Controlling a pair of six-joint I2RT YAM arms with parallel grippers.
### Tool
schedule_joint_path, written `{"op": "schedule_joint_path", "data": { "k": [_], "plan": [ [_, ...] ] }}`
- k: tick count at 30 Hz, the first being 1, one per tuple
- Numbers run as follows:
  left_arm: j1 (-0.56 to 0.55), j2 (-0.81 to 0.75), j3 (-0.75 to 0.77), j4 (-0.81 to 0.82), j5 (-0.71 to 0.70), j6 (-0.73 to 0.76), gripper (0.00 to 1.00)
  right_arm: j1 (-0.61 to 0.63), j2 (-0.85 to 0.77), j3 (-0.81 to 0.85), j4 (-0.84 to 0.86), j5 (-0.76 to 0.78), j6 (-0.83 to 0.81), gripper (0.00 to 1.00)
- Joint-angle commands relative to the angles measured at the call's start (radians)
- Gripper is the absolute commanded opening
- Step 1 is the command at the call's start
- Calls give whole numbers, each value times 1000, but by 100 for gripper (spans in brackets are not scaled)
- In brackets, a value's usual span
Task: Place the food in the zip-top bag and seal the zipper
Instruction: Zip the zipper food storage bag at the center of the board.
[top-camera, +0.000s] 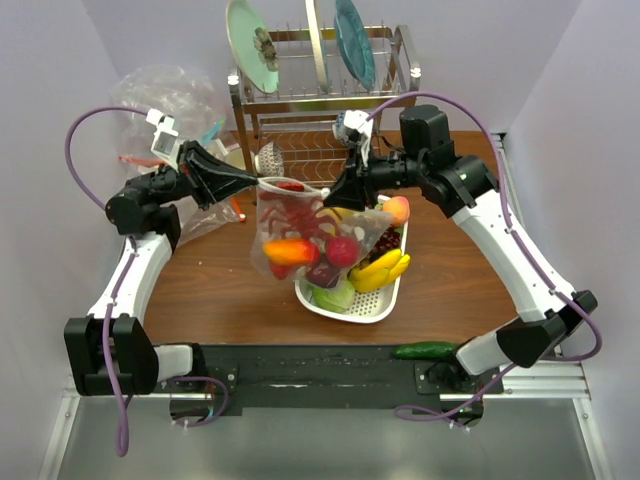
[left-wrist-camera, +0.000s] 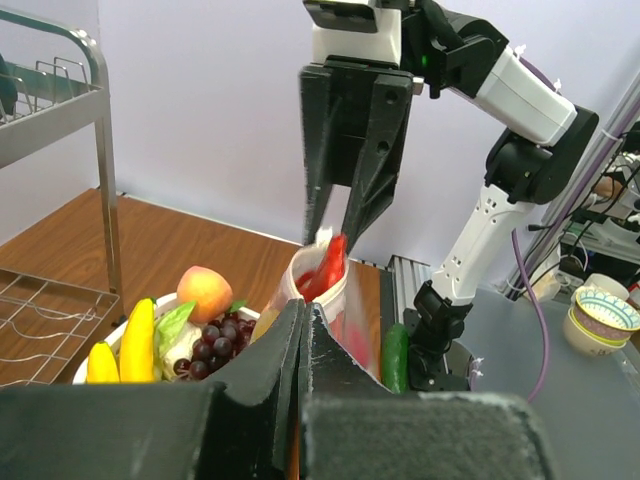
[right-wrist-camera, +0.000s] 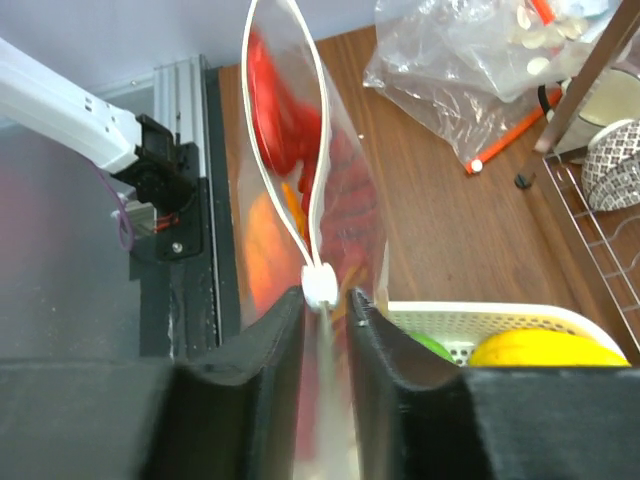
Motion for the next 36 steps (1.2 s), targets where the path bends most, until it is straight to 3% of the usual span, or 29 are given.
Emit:
{"op": "schedule_joint_path", "data": {
  "k": [1,3,10,13,19,20,23,36],
  "plan": [
    [3,-7,35,478,-14,20,0,-1,12,0,119,-62,65,38],
    [3,-11,10,474,-24,29,0,1,12,-15,179,-74,111,45],
    [3,-12,-5,512,-15,-3,0,-1,19,-64,420,-129,269,40],
    [3,-10,10,505,-14,-6,0,1,42,-46,411,-136,270,41],
    [2,-15,29,503,-11,-17,0,18,73,0,399,-128,273,29],
    [3,-15,30,505,-11,-19,0,24,76,4,397,-125,270,19],
    [3,-12,32,495,-14,-16,0,33,82,21,394,-129,268,3],
    [3,-13,38,478,-18,-11,0,41,33,24,389,-166,247,0]
  ]
}}
